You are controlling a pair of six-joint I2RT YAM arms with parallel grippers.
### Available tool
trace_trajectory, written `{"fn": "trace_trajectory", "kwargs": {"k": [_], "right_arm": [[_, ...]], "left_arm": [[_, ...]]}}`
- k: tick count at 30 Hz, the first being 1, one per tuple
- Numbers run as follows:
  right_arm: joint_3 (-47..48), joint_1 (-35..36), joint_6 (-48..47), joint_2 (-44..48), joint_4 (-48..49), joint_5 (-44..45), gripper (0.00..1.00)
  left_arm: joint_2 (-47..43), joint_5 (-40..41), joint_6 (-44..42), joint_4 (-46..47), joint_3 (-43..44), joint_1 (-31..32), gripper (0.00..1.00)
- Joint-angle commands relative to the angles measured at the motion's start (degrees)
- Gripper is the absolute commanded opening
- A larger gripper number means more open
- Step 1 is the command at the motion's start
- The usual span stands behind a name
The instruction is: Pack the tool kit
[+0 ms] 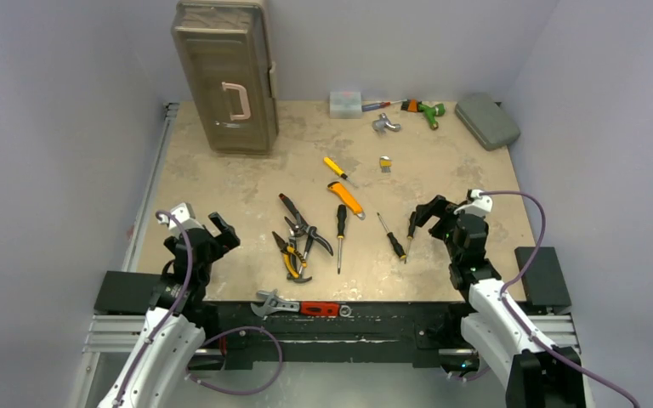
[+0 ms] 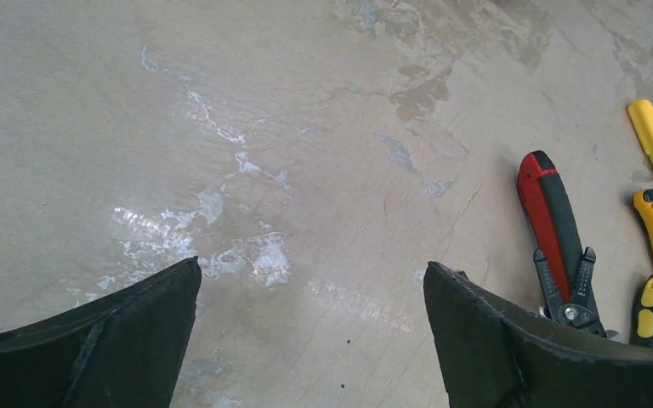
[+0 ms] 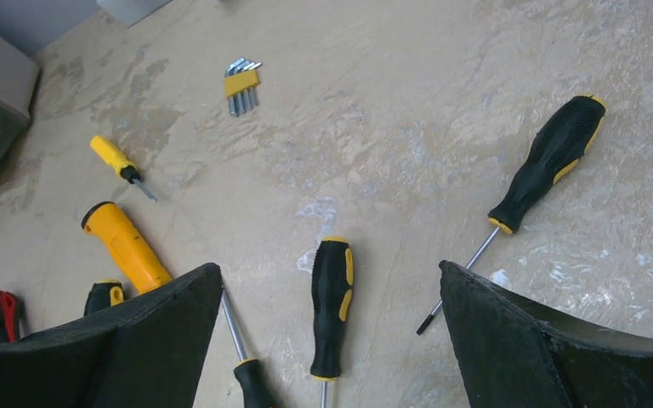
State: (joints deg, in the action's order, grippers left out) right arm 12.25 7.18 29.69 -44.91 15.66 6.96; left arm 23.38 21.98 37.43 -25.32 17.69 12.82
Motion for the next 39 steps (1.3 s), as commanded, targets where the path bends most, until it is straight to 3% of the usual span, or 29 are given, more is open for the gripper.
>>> {"fn": "trace_trajectory", "kwargs": {"k": [1, 6, 11, 14, 24, 32, 39], "right_arm": [[2.71, 0.00, 1.00, -0.42, 0.35, 1.92, 0.99], [3.69, 0.08, -0.22, -0.80, -1.03, 2.12, 0.99], [4.46, 0.01, 2.84, -3.33, -2.99, 3.49, 0.99], [5.54, 0.04, 2.71, -4.06, -4.23, 3.66, 0.99], [5.10, 0.08, 2.21, -2.08, -4.37, 4.79, 0.99], [5.00, -0.01, 1.19, -1.94, -3.34, 2.27, 0.99], [5.31, 1.52, -2.12, -7.02, 6.12, -16.05, 0.99]], "left_arm": [[-1.07, -0.77, 0.44, 2.03, 1.83, -0.04, 1.00], [0.96, -3.07, -0.08, 3.04, 2.39, -0.03, 1.00], [2.69, -15.54, -2.17, 9.61, 1.32, 0.75, 1.00], [2.47, -18.73, 1.66, 9.84, 0.79, 3.51, 1.00], [8.56, -13.57, 14.87, -7.62, 9.72, 14.88, 1.00], [15.31, -12.24, 20.83, -6.15, 10.76, 21.34, 1.00], [24.75, -10.99, 23.98, -0.37, 12.34, 27.77, 1.00]]}}
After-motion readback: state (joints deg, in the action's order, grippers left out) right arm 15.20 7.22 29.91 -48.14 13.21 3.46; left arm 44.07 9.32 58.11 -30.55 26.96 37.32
